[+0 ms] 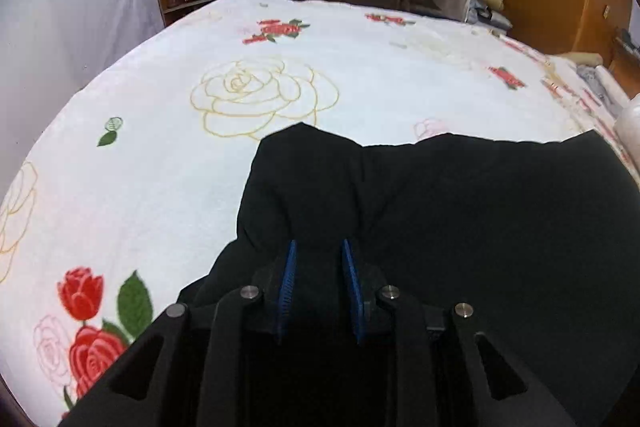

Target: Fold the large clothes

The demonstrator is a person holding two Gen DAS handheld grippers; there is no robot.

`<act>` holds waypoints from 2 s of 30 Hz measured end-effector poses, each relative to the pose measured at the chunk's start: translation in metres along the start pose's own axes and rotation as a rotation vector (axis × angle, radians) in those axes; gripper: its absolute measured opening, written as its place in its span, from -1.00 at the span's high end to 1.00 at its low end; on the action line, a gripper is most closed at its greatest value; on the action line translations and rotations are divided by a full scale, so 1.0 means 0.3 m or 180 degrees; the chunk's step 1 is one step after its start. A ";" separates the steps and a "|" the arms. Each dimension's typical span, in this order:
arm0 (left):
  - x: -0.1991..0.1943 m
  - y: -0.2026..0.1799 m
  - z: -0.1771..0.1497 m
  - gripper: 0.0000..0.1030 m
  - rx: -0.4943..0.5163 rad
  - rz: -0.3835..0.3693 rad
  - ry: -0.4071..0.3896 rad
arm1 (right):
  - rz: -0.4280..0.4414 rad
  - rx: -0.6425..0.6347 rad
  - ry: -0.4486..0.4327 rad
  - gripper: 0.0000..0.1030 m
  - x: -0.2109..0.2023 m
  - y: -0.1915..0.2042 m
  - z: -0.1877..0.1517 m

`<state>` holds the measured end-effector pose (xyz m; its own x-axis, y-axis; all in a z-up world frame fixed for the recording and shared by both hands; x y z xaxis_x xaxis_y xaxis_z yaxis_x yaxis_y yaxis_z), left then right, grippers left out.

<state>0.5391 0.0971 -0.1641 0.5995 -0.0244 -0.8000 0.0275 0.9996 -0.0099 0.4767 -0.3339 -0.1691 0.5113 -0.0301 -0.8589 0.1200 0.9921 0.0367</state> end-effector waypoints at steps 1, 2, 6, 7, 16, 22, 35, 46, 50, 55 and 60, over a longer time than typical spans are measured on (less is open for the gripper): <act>0.004 -0.013 -0.004 0.49 0.0027 0.0040 0.0014 | -0.0033 0.0033 0.0025 0.39 0.010 -0.006 0.005; 0.004 -0.023 0.000 0.49 0.0078 0.0087 0.0027 | -0.0053 0.0058 0.0056 0.39 0.018 -0.019 0.011; -0.080 -0.033 0.012 0.49 0.0113 0.0102 -0.0017 | -0.0081 0.0072 0.0020 0.37 -0.040 -0.019 0.021; -0.112 -0.020 0.014 0.50 0.0081 0.0079 -0.0034 | -0.0065 0.0104 -0.0051 0.37 -0.082 -0.023 0.022; -0.492 0.001 -0.185 0.49 0.0161 -0.0396 -0.0566 | 0.0571 -0.0104 -0.0533 0.34 -0.437 0.098 -0.165; -0.351 0.223 -0.368 0.45 -0.0322 -0.0171 -0.0231 | 0.0458 0.0003 -0.0185 0.34 -0.273 0.043 -0.308; -0.485 0.077 -0.225 0.47 -0.0159 -0.0309 -0.0395 | 0.0407 0.0010 -0.0478 0.31 -0.448 0.118 -0.216; -0.282 -0.536 0.091 0.38 0.0800 -0.1012 -0.0195 | 0.0505 -0.0096 -0.0341 0.31 -0.243 0.267 0.037; -0.069 -0.566 0.079 0.20 0.0748 -0.0850 0.0189 | 0.0293 0.0006 -0.0097 0.31 -0.090 0.167 0.059; 0.042 -0.576 0.063 0.19 0.0632 -0.0746 0.0299 | 0.0441 0.0152 0.0021 0.31 0.010 0.077 0.067; -0.069 -0.540 0.088 0.26 0.0699 -0.0586 0.0110 | 0.0356 0.0081 -0.0020 0.31 -0.050 0.082 0.076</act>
<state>0.5432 -0.0647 -0.1301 0.5408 -0.2008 -0.8168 0.3083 0.9508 -0.0296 0.4913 -0.3118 -0.1436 0.5279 0.0798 -0.8456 0.0833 0.9859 0.1450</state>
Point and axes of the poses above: each gripper's, at about its wrist camera, not at the fingertips, and x roughly the way its jaws point, y to its left, z to its top, the point moved 3 cm from there along x, roughly the way its jaws point, and after that the axes turned 2 degrees about -z, right-handed, at the moved point
